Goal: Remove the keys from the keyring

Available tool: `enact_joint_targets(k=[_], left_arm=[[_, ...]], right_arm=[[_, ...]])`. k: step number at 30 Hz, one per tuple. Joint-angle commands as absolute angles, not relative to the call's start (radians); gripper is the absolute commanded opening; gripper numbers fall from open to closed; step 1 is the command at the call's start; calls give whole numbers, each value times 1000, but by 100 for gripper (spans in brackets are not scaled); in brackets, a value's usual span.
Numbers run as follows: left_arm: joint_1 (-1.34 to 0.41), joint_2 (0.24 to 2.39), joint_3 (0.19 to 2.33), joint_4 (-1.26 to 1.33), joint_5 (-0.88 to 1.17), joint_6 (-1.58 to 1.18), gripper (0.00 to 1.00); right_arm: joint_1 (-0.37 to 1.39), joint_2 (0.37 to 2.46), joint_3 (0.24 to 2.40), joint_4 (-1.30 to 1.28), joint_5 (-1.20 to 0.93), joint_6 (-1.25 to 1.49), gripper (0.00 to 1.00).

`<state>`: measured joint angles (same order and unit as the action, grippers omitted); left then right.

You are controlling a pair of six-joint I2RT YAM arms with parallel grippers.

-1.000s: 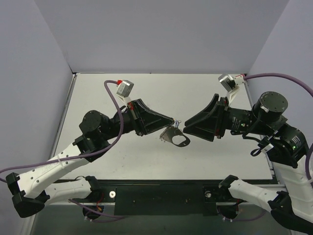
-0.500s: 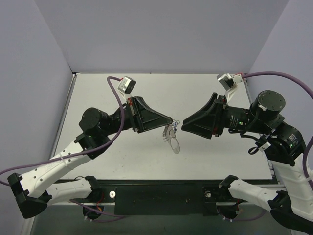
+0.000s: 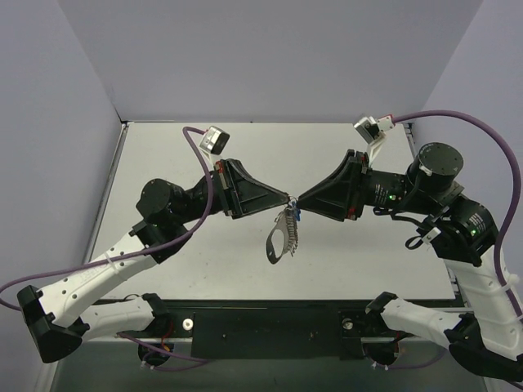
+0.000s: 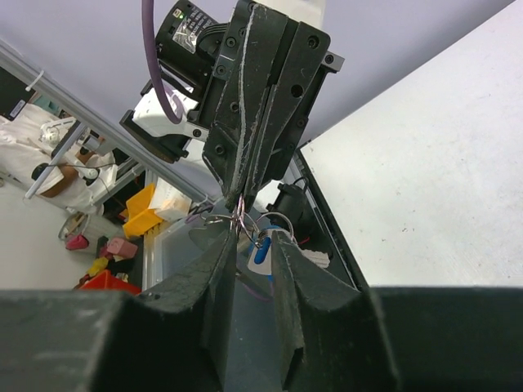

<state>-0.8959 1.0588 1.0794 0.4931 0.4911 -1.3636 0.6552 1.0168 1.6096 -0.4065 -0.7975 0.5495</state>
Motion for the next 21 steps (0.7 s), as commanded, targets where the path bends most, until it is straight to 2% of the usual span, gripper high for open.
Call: enact_joint_targets(k=[1,4,7,15,21], left_arm=[[-891,1052,1091,584,509,-1382,0],[-890,1054,1091,588,508,-1384,0],[-888,1054,1089,595,505,-1387,0],[-888,1040,1048,626,436,-1387,0],[-891,1000,1042,535,322,-1324,0]], right_arm=[[653,1022,1623,-330,-805,554,16],[653,1022,1618,-327,-811,557,5],[653,1016,1608,-311,-813,564,0],[652,985,1543,-218,-769,632,0],[655,948,1418,-11,-690,777,0]])
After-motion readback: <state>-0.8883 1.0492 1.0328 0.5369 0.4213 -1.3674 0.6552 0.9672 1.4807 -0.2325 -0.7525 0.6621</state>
